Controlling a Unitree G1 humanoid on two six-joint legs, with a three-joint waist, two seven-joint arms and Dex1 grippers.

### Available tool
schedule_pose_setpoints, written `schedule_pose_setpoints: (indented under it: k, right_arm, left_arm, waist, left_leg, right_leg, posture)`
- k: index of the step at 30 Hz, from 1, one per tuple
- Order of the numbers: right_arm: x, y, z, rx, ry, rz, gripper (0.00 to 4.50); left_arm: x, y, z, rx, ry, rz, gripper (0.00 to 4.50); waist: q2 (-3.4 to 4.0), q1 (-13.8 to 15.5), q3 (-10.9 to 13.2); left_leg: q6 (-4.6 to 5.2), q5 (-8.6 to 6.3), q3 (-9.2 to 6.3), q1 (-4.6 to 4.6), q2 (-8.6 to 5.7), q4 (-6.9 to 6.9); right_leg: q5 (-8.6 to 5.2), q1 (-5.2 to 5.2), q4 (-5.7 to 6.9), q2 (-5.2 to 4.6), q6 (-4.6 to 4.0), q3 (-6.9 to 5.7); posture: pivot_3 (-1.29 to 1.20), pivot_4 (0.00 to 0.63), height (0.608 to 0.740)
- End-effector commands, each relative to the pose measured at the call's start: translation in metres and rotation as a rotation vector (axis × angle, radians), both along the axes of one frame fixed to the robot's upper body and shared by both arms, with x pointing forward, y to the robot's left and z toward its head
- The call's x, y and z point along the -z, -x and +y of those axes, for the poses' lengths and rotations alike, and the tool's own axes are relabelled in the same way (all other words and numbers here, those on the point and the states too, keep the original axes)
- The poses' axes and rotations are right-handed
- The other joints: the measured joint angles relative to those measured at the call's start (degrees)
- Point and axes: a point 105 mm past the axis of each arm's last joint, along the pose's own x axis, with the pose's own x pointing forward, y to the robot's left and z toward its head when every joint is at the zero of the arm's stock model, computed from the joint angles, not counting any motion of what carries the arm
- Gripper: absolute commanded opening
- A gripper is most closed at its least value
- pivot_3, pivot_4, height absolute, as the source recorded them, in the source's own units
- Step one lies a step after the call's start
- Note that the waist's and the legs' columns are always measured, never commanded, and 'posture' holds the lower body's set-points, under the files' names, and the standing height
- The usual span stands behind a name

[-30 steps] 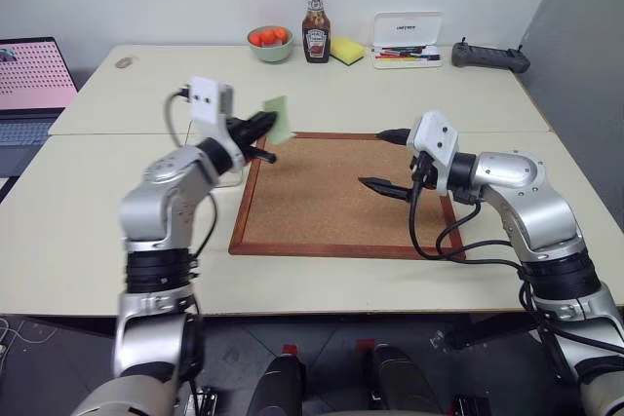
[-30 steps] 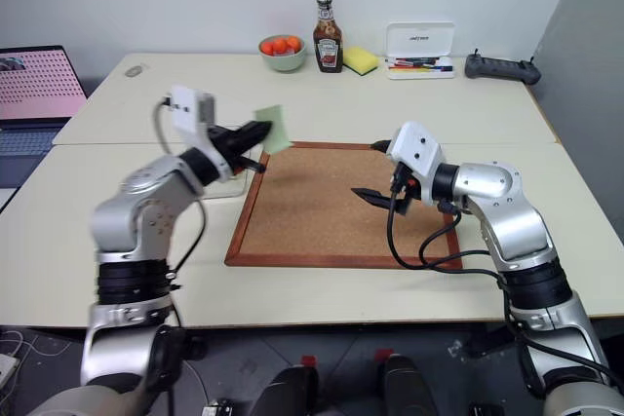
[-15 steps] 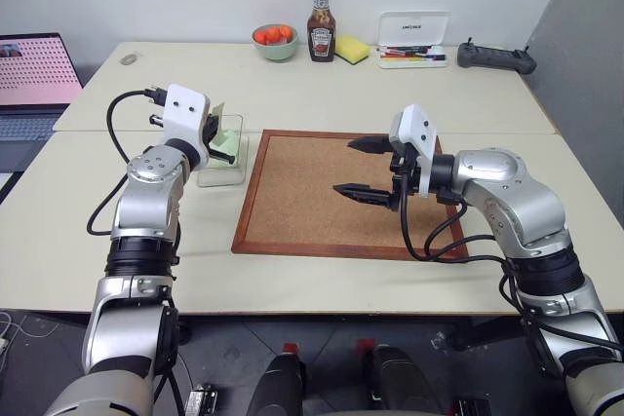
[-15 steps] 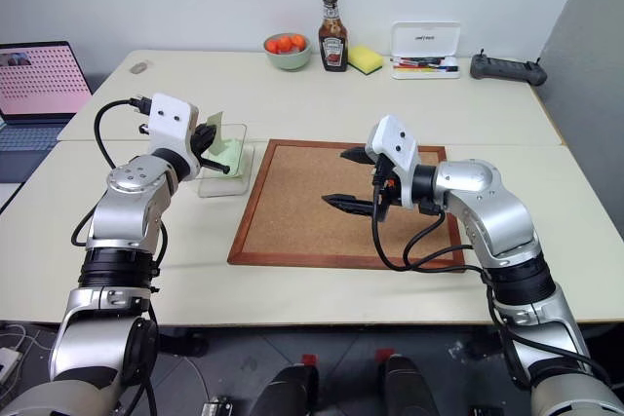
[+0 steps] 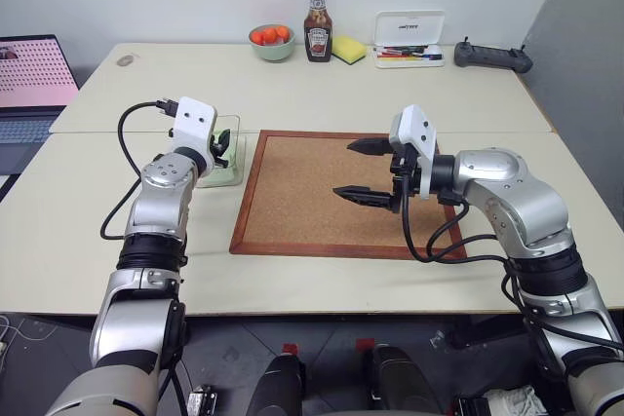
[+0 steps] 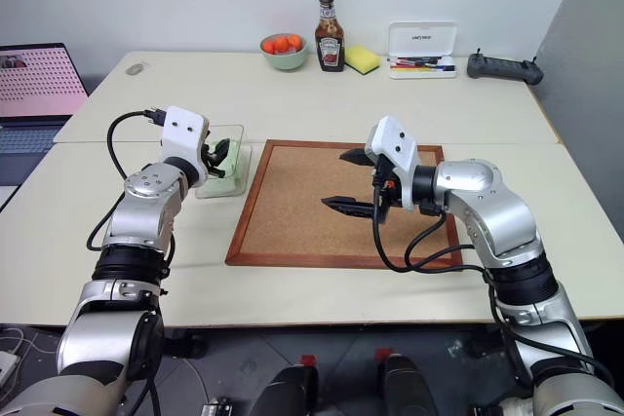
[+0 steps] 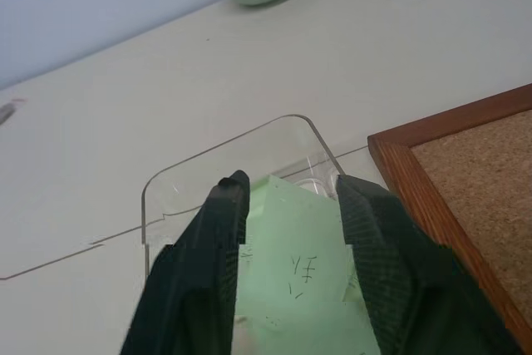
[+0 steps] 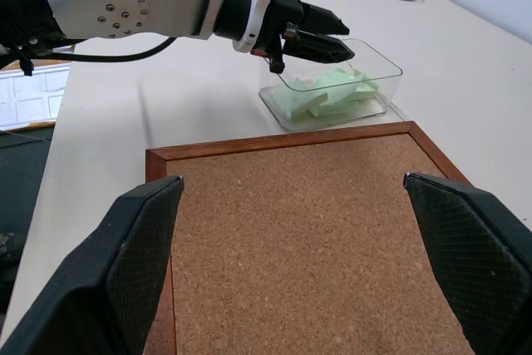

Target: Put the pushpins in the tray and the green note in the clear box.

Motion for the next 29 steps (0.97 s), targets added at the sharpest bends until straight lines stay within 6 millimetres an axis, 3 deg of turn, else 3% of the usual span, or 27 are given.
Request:
schedule_pose_setpoints:
  k: [1,2,10,15,20,25,29]
  right_arm:
    - [-0.015,0.002,0.0,-0.018,-0.011,-0.052,4.5]
    - [-0.015,0.002,0.0,-0.014,-0.011,-0.049,4.5]
    - [-0.004,-0.003,-0.013,0.071,-0.021,-0.008,4.5]
    - [-0.009,-0.02,-0.041,0.258,-0.15,-0.065,4.5]
    - [0.001,-0.018,-0.059,0.334,-0.227,-0.126,4.5]
    - [0.035,-0.011,-0.064,0.397,-0.25,-0.112,4.5]
    - [0.054,-0.011,-0.066,0.465,-0.269,-0.109,4.5]
  left_arm:
    - [-0.027,0.0,-0.002,0.001,-0.056,-0.09,3.0]
    - [-0.03,0.002,-0.002,0.006,-0.062,-0.096,3.18]
    - [-0.053,0.029,-0.018,0.119,0.031,-0.117,3.18]
    - [-0.068,0.054,-0.032,0.179,-0.006,-0.187,3.18]
    - [-0.049,0.071,-0.055,0.268,0.027,-0.161,3.18]
    - [-0.018,0.087,-0.085,0.407,0.052,-0.075,3.18]
    - [0.008,0.097,-0.096,0.462,0.077,-0.007,3.18]
  waist:
    - [0.0,0.0,0.0]
    - [0.0,0.0,0.0]
    - [0.0,0.0,0.0]
    - [0.0,0.04,0.0]
    - [-0.01,0.08,-0.01]
    - [-0.01,0.04,-0.01]
    - [-0.01,-0.05,-0.01]
  left_leg:
    - [0.0,0.0,0.0,0.0,0.0,0.0]
    - [0.0,0.0,0.0,0.0,0.0,0.0]
    - [0.0,0.0,-0.01,-0.02,0.01,0.0]
    - [0.0,0.0,0.0,-0.02,0.02,0.0]
    - [0.0,0.0,0.02,0.02,0.01,0.0]
    - [0.0,0.0,0.07,0.04,0.02,-0.01]
    - [0.01,0.0,0.11,0.12,0.03,0.0]
  right_leg:
    - [0.0,0.0,0.0,0.0,0.0,0.0]
    - [0.0,0.0,0.0,0.0,0.0,-0.01]
    - [0.0,0.0,-0.02,-0.01,0.0,0.01]
    - [0.0,-0.01,0.0,-0.01,0.0,0.03]
    - [0.0,0.04,-0.03,-0.01,0.0,0.04]
    - [0.0,0.05,-0.01,0.0,-0.01,0.08]
    - [0.0,0.07,0.03,0.02,0.0,0.11]
  posture:
    - [0.0,0.15,0.74]
    - [0.0,0.15,0.74]
    - [0.0,0.15,0.74]
    - [0.0,0.15,0.74]
    - [0.0,0.15,0.74]
    - [0.0,0.15,0.74]
    - [0.0,0.15,0.74]
